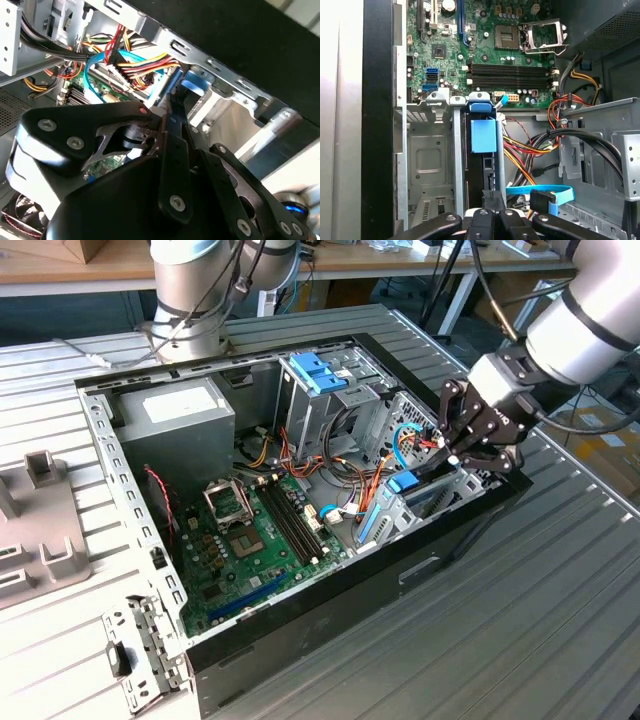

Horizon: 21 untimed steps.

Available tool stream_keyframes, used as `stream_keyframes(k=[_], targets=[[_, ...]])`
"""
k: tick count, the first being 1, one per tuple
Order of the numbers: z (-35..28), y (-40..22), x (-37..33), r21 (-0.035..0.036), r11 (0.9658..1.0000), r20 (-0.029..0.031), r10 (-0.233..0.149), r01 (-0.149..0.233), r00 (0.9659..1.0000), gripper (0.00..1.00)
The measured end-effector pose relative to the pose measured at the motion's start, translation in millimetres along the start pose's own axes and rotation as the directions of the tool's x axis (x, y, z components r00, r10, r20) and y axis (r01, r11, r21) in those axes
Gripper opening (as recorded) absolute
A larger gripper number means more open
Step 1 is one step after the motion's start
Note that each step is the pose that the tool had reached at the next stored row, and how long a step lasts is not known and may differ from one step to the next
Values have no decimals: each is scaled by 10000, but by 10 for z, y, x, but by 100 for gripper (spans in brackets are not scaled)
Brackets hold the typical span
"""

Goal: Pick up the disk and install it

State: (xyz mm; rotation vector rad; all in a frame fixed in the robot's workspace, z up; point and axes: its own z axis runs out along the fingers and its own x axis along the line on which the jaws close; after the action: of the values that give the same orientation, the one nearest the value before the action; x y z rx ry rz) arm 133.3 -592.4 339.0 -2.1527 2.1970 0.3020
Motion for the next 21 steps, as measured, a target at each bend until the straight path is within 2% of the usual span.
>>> stream_keyframes(k=[2, 4, 7, 13, 17, 19, 21], targets=[[-67, -1, -12, -1, 10000, 1, 0, 0, 10000, 11], [-92, -22, -17, -1, 10000, -1, 0, 0, 10000, 11], [-102, -85, -19, -7, 10000, -1, 2, -2, 10000, 11], [-132, -265, -27, -33, 10000, 0, 7, -7, 10000, 11], [-147, -358, -31, -48, 10000, -1, 9, -9, 10000, 11], [-152, -388, -32, -52, 10000, -2, 11, -11, 10000, 11], [-154, -393, -33, -51, 10000, -1, 12, -12, 10000, 11]])
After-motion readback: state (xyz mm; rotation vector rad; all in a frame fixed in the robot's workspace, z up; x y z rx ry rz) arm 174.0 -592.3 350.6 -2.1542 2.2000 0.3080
